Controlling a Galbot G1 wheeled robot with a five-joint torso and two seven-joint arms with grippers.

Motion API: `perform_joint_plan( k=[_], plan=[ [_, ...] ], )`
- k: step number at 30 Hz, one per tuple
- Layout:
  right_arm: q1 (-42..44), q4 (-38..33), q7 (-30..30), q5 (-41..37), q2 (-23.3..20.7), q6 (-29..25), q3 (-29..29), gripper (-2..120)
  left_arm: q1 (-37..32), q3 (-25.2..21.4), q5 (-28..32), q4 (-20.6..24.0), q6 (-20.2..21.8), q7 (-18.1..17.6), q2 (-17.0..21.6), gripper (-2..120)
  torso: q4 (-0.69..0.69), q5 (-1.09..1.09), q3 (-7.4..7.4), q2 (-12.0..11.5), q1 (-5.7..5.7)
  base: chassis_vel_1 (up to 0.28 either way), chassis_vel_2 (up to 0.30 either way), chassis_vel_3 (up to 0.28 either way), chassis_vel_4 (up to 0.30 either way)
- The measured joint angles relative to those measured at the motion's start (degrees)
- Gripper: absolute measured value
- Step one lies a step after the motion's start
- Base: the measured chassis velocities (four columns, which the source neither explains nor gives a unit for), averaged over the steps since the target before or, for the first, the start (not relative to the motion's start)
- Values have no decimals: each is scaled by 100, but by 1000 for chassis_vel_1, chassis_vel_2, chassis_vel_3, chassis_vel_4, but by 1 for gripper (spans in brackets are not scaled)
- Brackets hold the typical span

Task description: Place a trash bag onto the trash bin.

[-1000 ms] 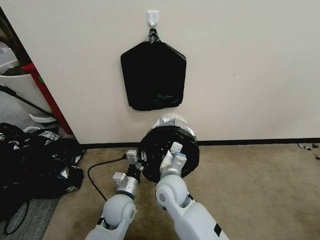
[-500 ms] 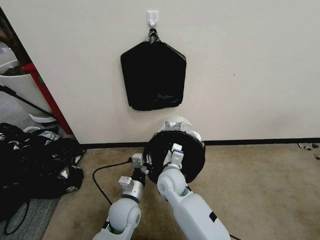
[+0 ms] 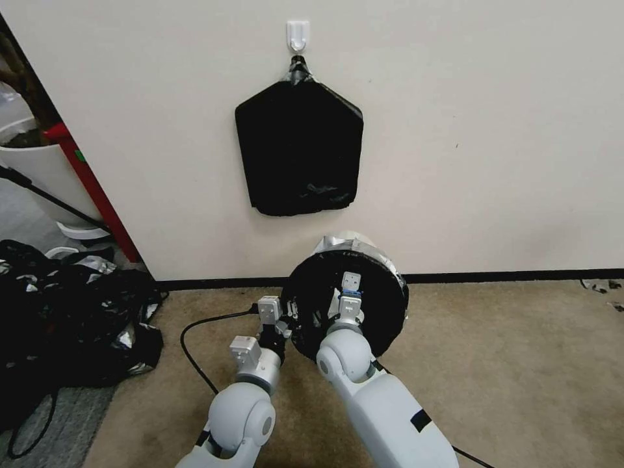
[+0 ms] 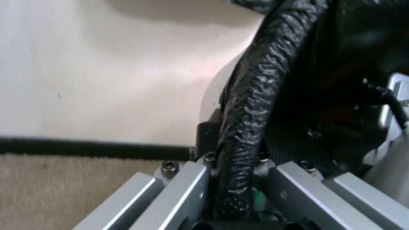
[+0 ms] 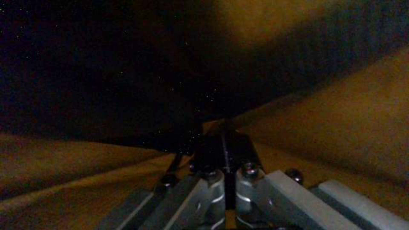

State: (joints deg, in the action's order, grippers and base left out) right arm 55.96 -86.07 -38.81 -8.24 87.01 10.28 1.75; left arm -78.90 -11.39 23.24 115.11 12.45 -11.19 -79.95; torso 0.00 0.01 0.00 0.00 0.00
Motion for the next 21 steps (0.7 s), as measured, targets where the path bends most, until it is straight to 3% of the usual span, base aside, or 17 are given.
perform_joint_plan(
  k=[9, 16, 18, 19, 21],
  plan=[
    [338, -609, 207, -262, -169, 290, 216, 0, 155, -143, 134, -42, 113, -161, 23, 0, 0, 0, 0, 0, 0, 0, 0, 0, 0],
    [937, -1925, 1017, -371, -606, 321, 382, 24, 361, -214, 277, -221, 367, -414, 110, 0, 1, -1, -1, 0, 0, 0, 0, 0, 0],
    [1249, -2419, 1423, -186, -809, 266, 374, 36, 493, -250, 705, -232, 784, -785, 160, 0, 2, 0, 0, 0, 0, 0, 0, 0, 0],
    [1249, -2419, 1423, -186, -809, 266, 374, 36, 493, -250, 705, -232, 784, -785, 160, 0, 2, 0, 0, 0, 0, 0, 0, 0, 0],
    [1608, -2788, 1954, 452, -933, -152, 197, 47, 663, -325, 1550, -184, 1462, -1487, 226, 0, 0, 0, 0, 0, 0, 0, 0, 0, 0]
  ],
)
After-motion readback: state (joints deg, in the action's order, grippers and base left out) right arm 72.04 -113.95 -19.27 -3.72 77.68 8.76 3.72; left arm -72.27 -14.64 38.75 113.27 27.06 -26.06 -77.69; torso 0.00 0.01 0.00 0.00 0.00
